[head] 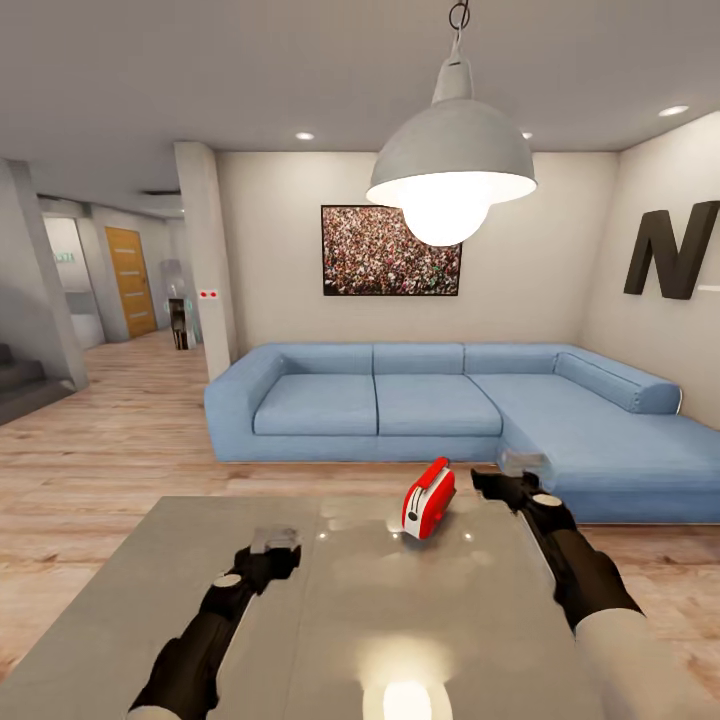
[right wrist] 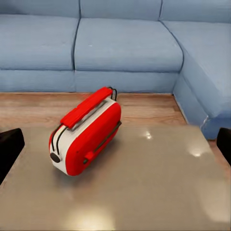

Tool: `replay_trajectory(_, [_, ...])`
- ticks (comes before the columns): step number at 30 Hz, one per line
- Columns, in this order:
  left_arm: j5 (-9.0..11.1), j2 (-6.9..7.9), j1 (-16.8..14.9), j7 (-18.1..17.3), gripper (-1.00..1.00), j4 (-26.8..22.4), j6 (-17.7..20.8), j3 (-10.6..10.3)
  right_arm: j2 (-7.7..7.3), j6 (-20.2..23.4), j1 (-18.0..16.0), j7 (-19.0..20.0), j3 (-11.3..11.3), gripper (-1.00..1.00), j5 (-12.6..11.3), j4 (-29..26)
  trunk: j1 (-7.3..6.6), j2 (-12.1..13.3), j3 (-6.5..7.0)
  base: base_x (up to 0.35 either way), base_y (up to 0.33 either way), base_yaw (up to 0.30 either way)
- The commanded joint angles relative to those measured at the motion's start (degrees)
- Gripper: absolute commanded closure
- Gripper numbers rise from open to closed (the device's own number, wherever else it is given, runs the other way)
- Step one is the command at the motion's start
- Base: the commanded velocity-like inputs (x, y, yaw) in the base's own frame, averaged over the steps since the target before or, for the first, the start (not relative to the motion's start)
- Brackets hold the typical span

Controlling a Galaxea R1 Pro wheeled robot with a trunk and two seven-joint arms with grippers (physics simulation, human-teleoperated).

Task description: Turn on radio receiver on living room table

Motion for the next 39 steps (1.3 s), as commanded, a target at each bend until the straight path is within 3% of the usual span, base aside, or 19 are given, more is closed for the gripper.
replay_trajectory(1, [0.0,0.0,-0.9,0.0,-1.0,0.3,0.7,0.0,0.17,1.2,-0.9,0.0,0.0,-1.0,0.0,0.2,0.0,0.0,-0.02,0.0,0.0,0.0])
replay_trajectory(4, [0.0,-0.03,-4.8,0.0,-1.0,1.3,2.8,0.0,0.66,7.4,-6.2,0.0,0.0,-1.0,0.0,2.8,0.0,0.0,-0.02,0.0,0.0,0.0])
replay_trajectory(7, [0.2,0.16,-8.6,-0.1,-1.0,3.7,5.9,0.1,0.9,10.1,-12.1,0.0,0.1,-1.0,0.1,9.7,0.0,0.0,-0.02,0.0,0.0,0.0])
replay_trajectory(12, [0.5,-0.07,-15.0,-0.2,-1.0,13.0,9.2,0.3,2.45,13.3,-14.9,-0.5,0.3,-1.0,0.5,14.2,0.0,0.0,-0.02,0.0,0.0,0.0])
replay_trajectory(16, [0.6,-0.49,-17.3,-0.1,-1.0,17.1,9.1,0.3,2.81,14.8,-16.3,-0.7,0.2,-1.0,0.5,14.9,0.0,0.0,-0.02,0.0,0.0,0.0])
replay_trajectory(19, [0.6,-0.42,-17.1,0.2,-1.0,19.6,2.3,0.5,2.97,14.9,-16.4,-0.6,0.8,-1.0,0.5,15.3,0.0,0.0,-0.02,0.0,0.0,0.0])
replay_trajectory(20, [0.5,-0.37,-16.9,0.3,-1.0,22.8,-1.5,0.5,2.97,14.9,-16.5,-0.6,1.0,-1.0,0.5,15.3,0.0,0.0,-0.02,0.0,0.0,0.0])
replay_trajectory(23, [0.1,-0.05,-16.7,0.5,-1.0,41.8,-15.6,0.4,2.95,14.9,-16.5,-0.3,1.7,-1.0,0.6,15.4,0.0,0.0,-0.02,0.0,0.0,0.0])
replay_trajectory(24, [0.1,0.82,-16.6,0.5,-1.0,49.1,-21.5,0.4,2.94,14.9,-16.5,-0.2,1.8,-1.0,0.6,15.4,0.0,0.0,-0.02,0.0,0.0,0.0])
replay_trajectory(26, [0.1,2.99,-15.8,0.6,-1.0,53.8,-26.6,0.4,2.94,14.9,-16.5,-0.2,1.9,-1.0,0.6,15.4,0.0,0.0,-0.02,0.0,0.0,0.0])
replay_trajectory(27, [0.2,5.18,-14.3,0.6,-1.0,55.3,-28.5,0.4,2.94,14.9,-16.5,-0.2,1.9,-1.0,0.6,15.4,0.0,0.0,-0.02,0.0,0.0,0.0])
replay_trajectory(30, [0.5,9.69,-11.4,0.5,-1.0,56.5,-30.3,0.4,2.94,14.9,-16.5,-0.2,2.0,-1.0,0.6,15.4,0.0,0.0,-0.02,0.0,0.0,0.0])
replay_trajectory(32, [0.6,11.58,-10.3,0.5,-1.0,56.7,-30.8,0.5,2.94,14.9,-16.5,-0.2,2.0,-1.0,0.6,15.4,0.0,0.0,-0.02,0.0,0.0,0.0])
replay_trajectory(39, [1.0,11.62,-9.8,0.3,-1.0,52.8,-30.7,1.5,2.94,14.8,-16.5,-0.2,2.0,-1.0,0.6,15.4,0.0,0.0,-0.02,0.0,0.0,0.0])
